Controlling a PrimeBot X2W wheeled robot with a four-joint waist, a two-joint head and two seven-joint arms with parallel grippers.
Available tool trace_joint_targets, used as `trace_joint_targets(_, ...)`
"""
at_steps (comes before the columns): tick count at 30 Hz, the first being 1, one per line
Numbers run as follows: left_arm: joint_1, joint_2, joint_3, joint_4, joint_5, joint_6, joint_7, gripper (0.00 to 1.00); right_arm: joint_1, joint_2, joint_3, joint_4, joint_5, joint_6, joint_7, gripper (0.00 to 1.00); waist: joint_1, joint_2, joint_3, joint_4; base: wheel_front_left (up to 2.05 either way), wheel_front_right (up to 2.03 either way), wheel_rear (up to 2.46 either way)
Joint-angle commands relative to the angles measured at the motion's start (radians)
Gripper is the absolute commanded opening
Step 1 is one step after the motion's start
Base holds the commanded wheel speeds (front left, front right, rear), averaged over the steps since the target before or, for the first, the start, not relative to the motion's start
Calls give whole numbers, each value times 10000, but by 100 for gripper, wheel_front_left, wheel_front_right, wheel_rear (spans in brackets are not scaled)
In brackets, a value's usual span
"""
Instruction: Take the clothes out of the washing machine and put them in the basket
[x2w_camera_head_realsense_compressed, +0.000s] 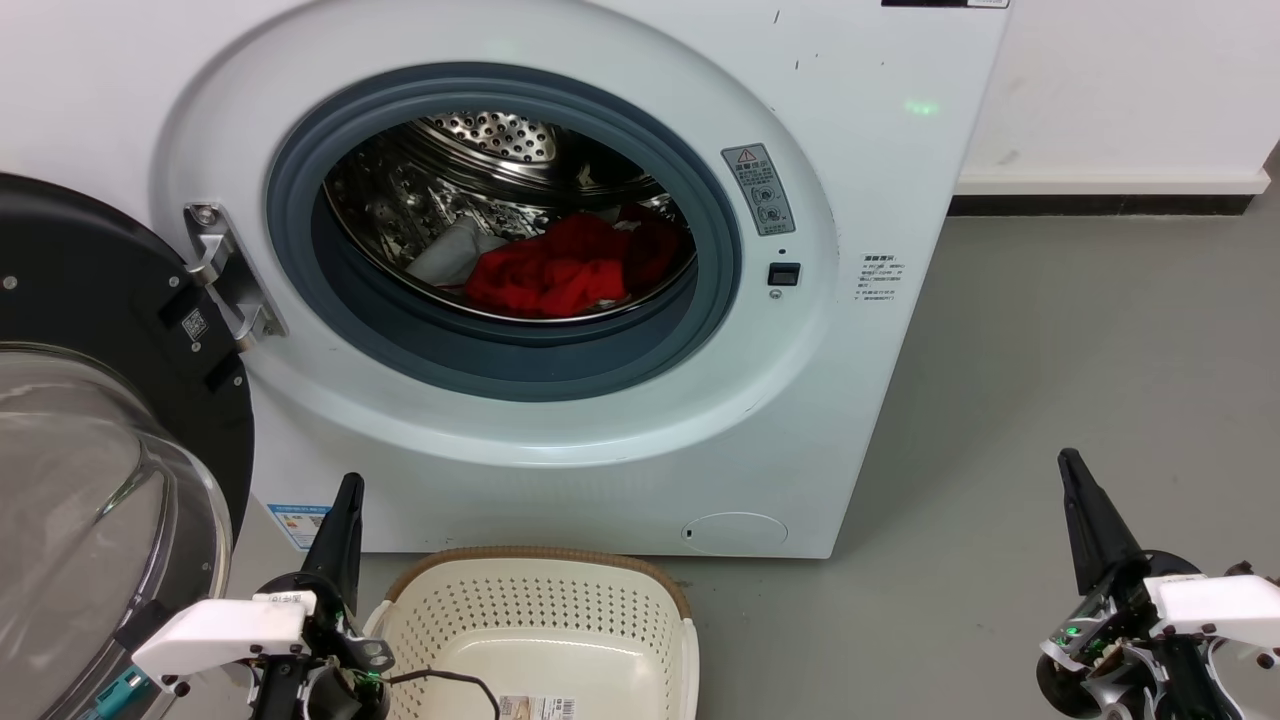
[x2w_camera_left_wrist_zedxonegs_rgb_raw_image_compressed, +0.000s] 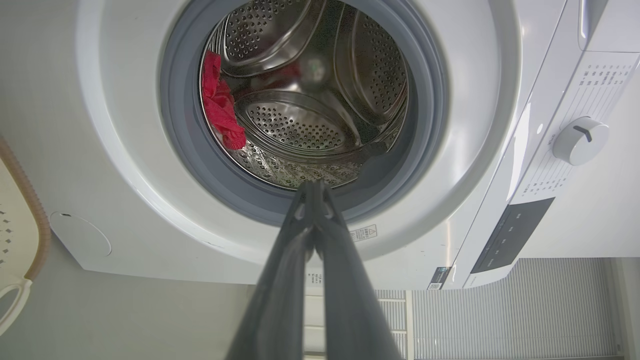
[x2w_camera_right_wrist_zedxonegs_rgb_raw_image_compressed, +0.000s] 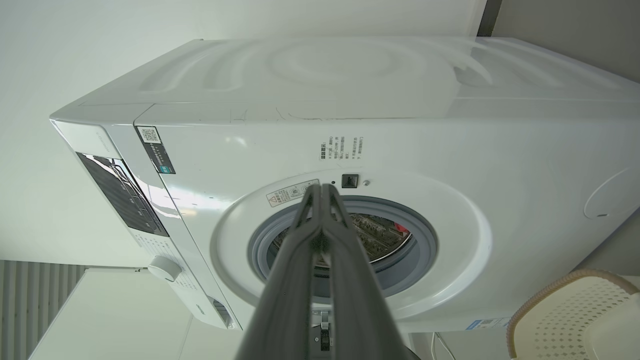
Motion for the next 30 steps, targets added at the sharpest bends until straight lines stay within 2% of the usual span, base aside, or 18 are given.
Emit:
trace_joint_targets(1,-64,-15,21,-9,-6,-22,10,0,-145,43,7,13,-69,1,-5,0,0,0,0,0,0,0,0)
trace_joint_targets(16,-64,-15,21,-9,-6,-22,10,0,-145,43,7,13,-69,1,-5,0,0,0,0,0,0,0,0)
trace_joint_targets(17,-1,0,-2,-2,3,0,-2,100,0,0,0,-2,-2,0,-3,100,0,0,0,0,0,0,0)
trace_joint_targets(24,7,-12,-348,119,208,1,-266,100,219,3,46,-48,-114,0,-261,100,0,0,8,-14,0,0,0)
trace_joint_targets(30,-113,-11,-510,-70,819,1,-562,100,326,5,59,-344,-677,0,-559,100,0,0,15,-37,0,0,0)
